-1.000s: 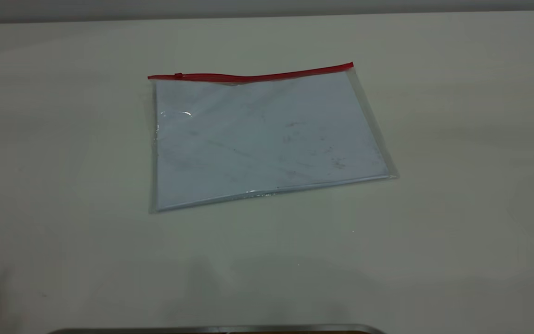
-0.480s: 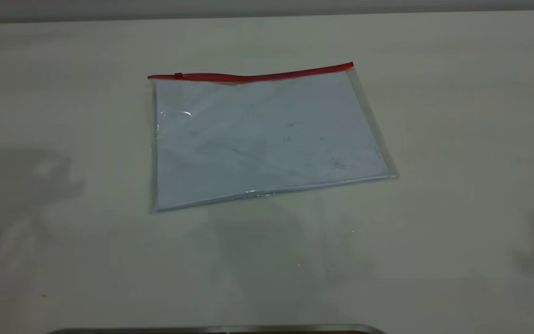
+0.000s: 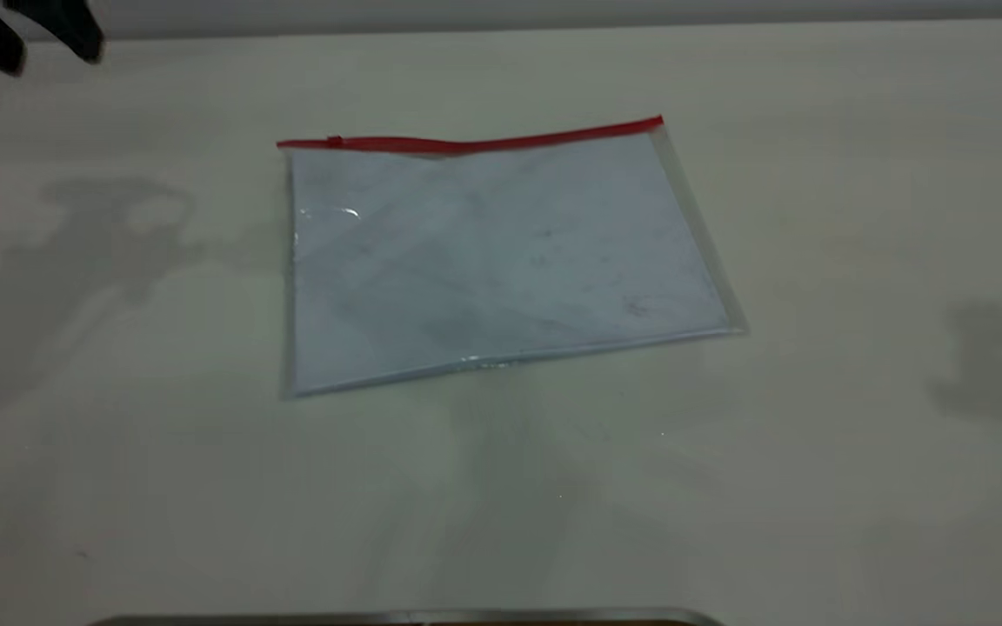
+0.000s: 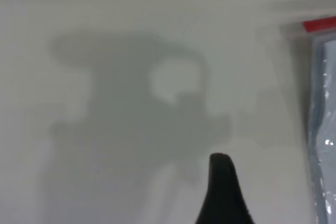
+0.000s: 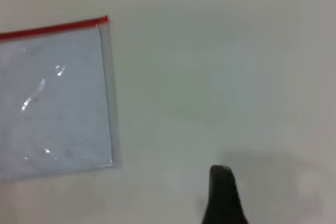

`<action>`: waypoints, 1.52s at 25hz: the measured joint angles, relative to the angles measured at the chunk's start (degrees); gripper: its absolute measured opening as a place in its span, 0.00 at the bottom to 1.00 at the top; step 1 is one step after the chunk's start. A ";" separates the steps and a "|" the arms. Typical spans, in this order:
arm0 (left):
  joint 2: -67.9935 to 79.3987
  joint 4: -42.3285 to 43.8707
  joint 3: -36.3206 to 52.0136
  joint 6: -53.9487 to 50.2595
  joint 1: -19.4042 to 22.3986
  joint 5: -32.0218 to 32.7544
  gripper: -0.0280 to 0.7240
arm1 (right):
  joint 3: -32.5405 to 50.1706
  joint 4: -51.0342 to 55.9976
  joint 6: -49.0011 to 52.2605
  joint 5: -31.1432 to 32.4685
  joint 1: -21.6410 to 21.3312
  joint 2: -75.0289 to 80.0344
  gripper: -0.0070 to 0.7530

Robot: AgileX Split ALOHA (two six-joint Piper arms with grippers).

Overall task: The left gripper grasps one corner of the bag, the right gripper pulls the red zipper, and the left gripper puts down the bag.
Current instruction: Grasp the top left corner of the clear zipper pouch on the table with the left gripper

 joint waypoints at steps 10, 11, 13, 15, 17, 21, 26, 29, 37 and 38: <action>14.16 -19.85 -9.58 22.40 -0.42 2.96 0.82 | -0.12 0.00 -1.41 -1.97 0.00 3.70 0.77; 15.39 -23.18 -10.53 26.82 -0.65 3.17 0.82 | -0.12 0.00 -1.61 -2.03 0.00 3.70 0.77; 17.51 -29.82 -12.07 33.38 -1.05 4.05 0.82 | -0.12 0.00 -1.69 -2.03 0.00 3.70 0.77; 19.66 -34.57 -12.87 39.60 -1.43 4.46 0.82 | -0.12 0.00 -1.81 -2.03 0.00 3.70 0.77; 21.58 -38.11 -13.38 43.26 -1.87 4.69 0.82 | -0.12 0.00 -2.29 -2.03 0.00 3.70 0.77; 24.55 -41.13 -13.42 46.65 -2.01 4.57 0.82 | -0.12 0.11 -3.58 -2.03 0.00 3.70 0.77; 27.07 -42.44 -13.49 47.07 -2.07 3.19 0.82 | -0.12 1.03 -5.74 -1.98 0.00 4.26 0.77; 28.49 -44.93 -13.49 48.70 -2.07 2.47 0.82 | -0.12 2.85 -7.67 -1.98 0.00 6.10 0.77; 30.63 -55.45 -13.55 56.95 -2.07 2.83 0.82 | -0.18 6.51 -11.78 -1.98 0.00 9.95 0.77; 30.98 -57.27 -13.60 58.14 -2.07 3.38 0.82 | -0.18 6.73 -11.88 -1.98 0.00 10.00 0.77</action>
